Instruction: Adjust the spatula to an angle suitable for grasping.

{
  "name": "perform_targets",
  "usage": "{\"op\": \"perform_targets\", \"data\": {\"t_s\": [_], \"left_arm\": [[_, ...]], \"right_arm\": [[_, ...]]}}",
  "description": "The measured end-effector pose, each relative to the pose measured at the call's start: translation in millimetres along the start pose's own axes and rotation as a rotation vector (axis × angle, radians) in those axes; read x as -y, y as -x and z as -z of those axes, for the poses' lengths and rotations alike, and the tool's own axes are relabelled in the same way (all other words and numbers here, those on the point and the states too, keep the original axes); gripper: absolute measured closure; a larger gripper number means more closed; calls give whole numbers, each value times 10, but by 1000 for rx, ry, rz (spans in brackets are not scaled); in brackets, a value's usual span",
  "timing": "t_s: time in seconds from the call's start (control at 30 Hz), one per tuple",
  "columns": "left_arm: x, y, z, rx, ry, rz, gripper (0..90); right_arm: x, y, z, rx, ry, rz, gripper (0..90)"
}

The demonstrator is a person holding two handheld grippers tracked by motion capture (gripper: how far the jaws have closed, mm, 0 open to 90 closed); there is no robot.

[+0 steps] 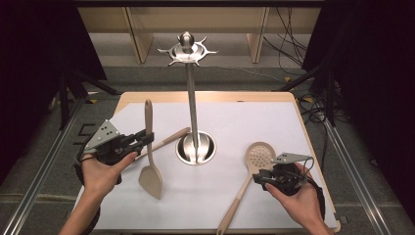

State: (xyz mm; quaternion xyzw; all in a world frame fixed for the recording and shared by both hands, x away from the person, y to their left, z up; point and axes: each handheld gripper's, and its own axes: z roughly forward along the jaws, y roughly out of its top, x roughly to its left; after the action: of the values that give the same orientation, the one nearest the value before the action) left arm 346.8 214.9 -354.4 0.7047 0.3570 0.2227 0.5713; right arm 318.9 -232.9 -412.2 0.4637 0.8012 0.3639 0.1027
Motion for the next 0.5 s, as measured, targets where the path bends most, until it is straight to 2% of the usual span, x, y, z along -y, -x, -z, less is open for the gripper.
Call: {"op": "perform_targets", "data": {"t_s": [0.07, 0.13, 0.2, 0.23, 0.27, 0.3, 0.33, 0.4, 0.43, 0.5], "left_arm": [[-16, 13, -6, 16, 19, -6, 742], [-29, 31, -10, 32, 29, -11, 742], [-33, 36, -12, 42, 29, -12, 742], [-41, 48, -14, 45, 37, -17, 742], [-41, 48, -14, 45, 37, -17, 742], [-53, 43, -4, 50, 37, -38, 742], [-61, 40, -2, 55, 39, -44, 742], [-66, 39, 2, 56, 44, -46, 742], [-70, 40, 4, 57, 48, -44, 742], [-92, 39, 13, 69, 56, -47, 742]], "right_arm": [[4, -12, 5, 1, -6, -27, 652], [4, -13, 5, 3, -6, -31, 652], [12, -4, -8, 7, 8, -13, 652], [3, 4, -17, -21, 32, 0, 652], [3, 4, -17, -21, 32, 0, 652], [-2, -10, 10, 1, 16, -19, 652], [-8, 20, 3, -7, 25, 20, 652], [-10, 24, 6, -12, 23, 23, 652], [-8, 18, 13, 7, 28, 25, 653], [-1, 11, 12, 9, 38, 17, 652]]}}
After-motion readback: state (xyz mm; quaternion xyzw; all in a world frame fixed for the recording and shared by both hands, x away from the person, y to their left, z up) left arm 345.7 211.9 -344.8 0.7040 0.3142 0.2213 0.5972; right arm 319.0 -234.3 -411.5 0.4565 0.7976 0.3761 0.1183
